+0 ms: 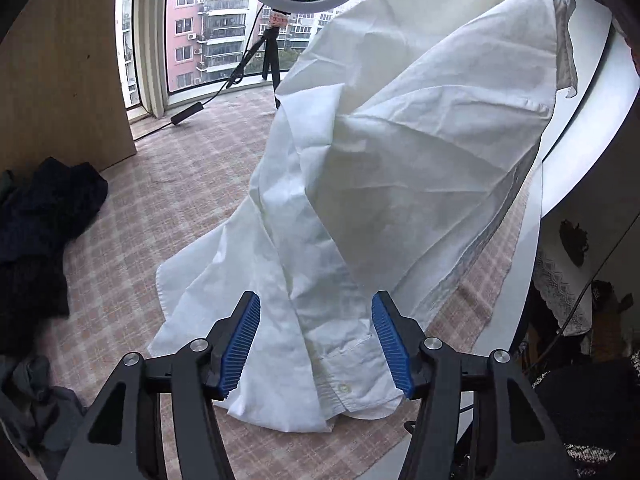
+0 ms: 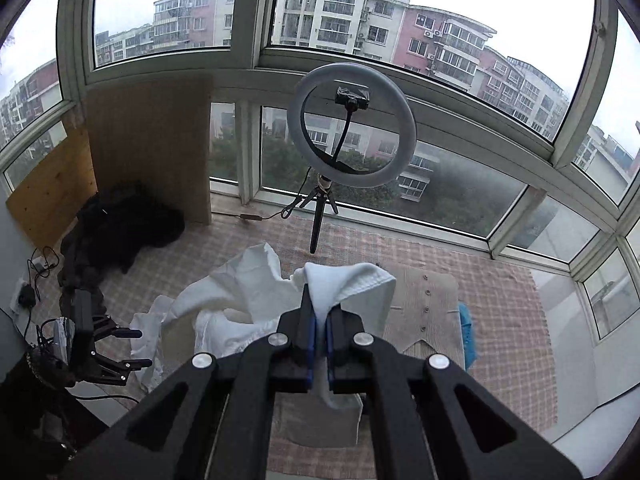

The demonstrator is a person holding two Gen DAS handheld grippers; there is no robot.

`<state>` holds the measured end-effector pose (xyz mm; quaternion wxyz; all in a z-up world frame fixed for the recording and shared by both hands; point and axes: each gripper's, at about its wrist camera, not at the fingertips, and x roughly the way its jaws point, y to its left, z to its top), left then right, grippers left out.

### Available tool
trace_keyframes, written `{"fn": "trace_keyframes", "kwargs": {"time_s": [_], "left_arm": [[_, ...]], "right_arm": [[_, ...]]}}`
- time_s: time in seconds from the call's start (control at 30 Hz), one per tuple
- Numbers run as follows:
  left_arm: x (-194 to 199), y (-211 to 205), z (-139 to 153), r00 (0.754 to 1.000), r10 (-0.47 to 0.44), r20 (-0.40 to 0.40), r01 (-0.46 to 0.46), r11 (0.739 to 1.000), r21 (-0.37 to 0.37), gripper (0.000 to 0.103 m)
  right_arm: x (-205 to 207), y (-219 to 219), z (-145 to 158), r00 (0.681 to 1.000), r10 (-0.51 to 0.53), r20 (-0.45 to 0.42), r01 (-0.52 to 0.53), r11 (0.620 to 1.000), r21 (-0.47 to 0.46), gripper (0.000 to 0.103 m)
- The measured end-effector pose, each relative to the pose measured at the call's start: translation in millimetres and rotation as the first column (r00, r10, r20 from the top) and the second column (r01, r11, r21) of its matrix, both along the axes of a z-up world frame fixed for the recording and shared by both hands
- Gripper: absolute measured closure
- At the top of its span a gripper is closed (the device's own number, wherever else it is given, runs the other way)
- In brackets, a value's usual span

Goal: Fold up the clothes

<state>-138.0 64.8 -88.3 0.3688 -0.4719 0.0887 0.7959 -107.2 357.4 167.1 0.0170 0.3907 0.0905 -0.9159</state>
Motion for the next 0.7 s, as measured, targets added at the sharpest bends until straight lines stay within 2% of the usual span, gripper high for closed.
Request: {"fn": "trace_keyframes", "kwargs": {"time_s": [0.07,0.1,0.13,0.17,0.2,0.27,0.33,0.37,0.4,0.47,0.5,0.53,0.6,0.7], "left_arm": [[-6.4,17.0,-19.3,1.000,0.012,0.005,-0.011,0.998,-0.058,0.050],[-9.6,20.6,-27.0,1.000,0.019,0.019,-0.017,0.996,-0.086,0.082],[-13.0,20.5,-33.1,0.999,0.026,0.044,-0.021,0.994,-0.111,0.102],[-16.5,20.4,-39.1,0.997,0.035,0.069,-0.025,0.990,-0.136,0.103],[-19.5,15.0,-39.6,0.997,0.043,0.070,-0.032,0.988,-0.149,0.103],[-31.1,-11.6,-26.5,0.995,0.093,-0.032,-0.098,0.975,-0.201,0.103],[-53.8,-42.7,-14.0,0.979,0.189,-0.082,-0.204,0.944,-0.259,0.103],[-63.7,-56.3,-7.2,0.971,0.230,-0.070,-0.241,0.939,-0.247,0.103],[-71.4,-68.1,0.2,0.965,0.261,-0.036,-0.263,0.943,-0.203,0.103],[-66.7,-70.5,10.9,0.968,0.252,-0.014,-0.251,0.955,-0.160,0.102],[-59.4,-58.2,11.4,0.975,0.223,-0.004,-0.220,0.963,-0.154,0.090],[-51.1,-42.4,9.5,0.982,0.188,0.016,-0.184,0.973,-0.142,0.084],[-35.7,-9.7,3.8,0.991,0.124,0.059,-0.117,0.987,-0.112,0.054],[-18.8,40.3,-10.8,0.991,0.061,0.115,-0.054,0.996,-0.068,0.050]], "right_arm": [[0.9,8.6,-5.3,1.000,-0.019,0.008,0.019,1.000,-0.006,0.099],[1.3,12.7,-8.0,1.000,-0.028,0.011,0.028,1.000,-0.009,0.099],[1.4,16.4,-10.1,0.999,-0.034,0.016,0.034,0.999,-0.015,0.099],[1.7,19.7,-11.7,0.999,-0.037,0.020,0.038,0.999,-0.019,0.099],[2.2,22.6,-12.2,0.999,-0.039,0.020,0.040,0.999,-0.023,0.099],[3.1,28.2,-13.1,0.999,-0.043,0.018,0.043,0.998,-0.035,0.099],[3.5,32.1,-14.8,0.999,-0.046,0.019,0.047,0.998,-0.048,0.099],[3.3,33.2,-15.9,0.999,-0.048,0.020,0.049,0.997,-0.054,0.099],[2.3,32.6,-17.4,0.999,-0.048,0.022,0.049,0.997,-0.052,0.099],[0.5,31.3,-20.7,0.999,-0.045,0.026,0.047,0.998,-0.050,0.099],[-0.7,30.6,-22.1,0.999,-0.044,0.030,0.045,0.998,-0.051,0.099],[-2.5,29.9,-23.2,0.999,-0.044,0.032,0.046,0.998,-0.053,0.099],[-5.7,29.0,-25.0,0.998,-0.043,0.035,0.045,0.997,-0.056,0.099],[-6.8,28.8,-27.1,0.999,-0.042,0.035,0.044,0.997,-0.067,0.099]]}}
